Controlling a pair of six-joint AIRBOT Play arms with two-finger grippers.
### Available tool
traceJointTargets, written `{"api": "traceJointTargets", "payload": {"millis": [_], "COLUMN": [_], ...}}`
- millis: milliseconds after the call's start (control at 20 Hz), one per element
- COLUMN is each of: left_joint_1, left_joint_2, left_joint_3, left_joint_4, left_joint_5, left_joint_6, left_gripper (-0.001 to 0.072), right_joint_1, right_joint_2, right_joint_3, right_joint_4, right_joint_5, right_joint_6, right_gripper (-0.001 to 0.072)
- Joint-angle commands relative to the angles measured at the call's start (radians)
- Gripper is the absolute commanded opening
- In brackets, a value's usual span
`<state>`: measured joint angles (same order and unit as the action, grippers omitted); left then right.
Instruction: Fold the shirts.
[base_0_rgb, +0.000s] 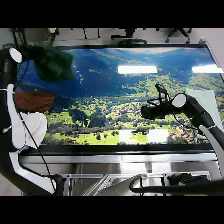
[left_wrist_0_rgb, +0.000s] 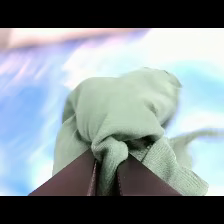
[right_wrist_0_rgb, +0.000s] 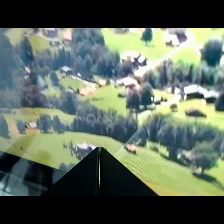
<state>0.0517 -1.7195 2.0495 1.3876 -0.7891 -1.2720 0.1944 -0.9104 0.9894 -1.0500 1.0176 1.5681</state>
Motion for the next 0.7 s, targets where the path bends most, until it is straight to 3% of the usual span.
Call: {"api": "traceJointTargets", "payload": {"millis": [0,250,400,550,600,650], "left_joint_1": [-0.118,-0.319,-0.444,-0.541,-0.561,-0.566], "left_joint_2": [0.236,0.363,0.365,0.319,0.292,0.266], "left_joint_3": [-0.045,-0.209,-0.415,-0.6,-0.636,-0.641], "left_joint_4": [-0.215,-0.237,-0.237,-0.237,-0.237,-0.237], "left_joint_5": [-0.092,-0.377,-0.37,-0.251,-0.228,-0.239], "left_joint_6": [0.015,-0.047,-0.073,-0.084,-0.091,-0.092], "left_gripper": [0.0015,0.0016,0.0016,0.0015,0.0059,0.0318], "right_joint_1": [-0.009,-0.095,-0.128,-0.13,-0.13,-0.13], "right_joint_2": [0.035,0.127,0.157,0.153,0.149,0.149], "right_joint_3": [0.061,0.081,0.081,0.081,0.081,0.081], "right_joint_4": [-0.004,-0.004,-0.004,-0.003,-0.003,-0.003], "right_joint_5": [-0.025,0.005,0.08,0.124,0.131,0.135], "right_joint_6": [-0.082,-0.089,-0.088,-0.088,-0.088,-0.088], "right_gripper": [0.0021,0.0022,0.0028,0.0032,0.0184,0.0365]}}
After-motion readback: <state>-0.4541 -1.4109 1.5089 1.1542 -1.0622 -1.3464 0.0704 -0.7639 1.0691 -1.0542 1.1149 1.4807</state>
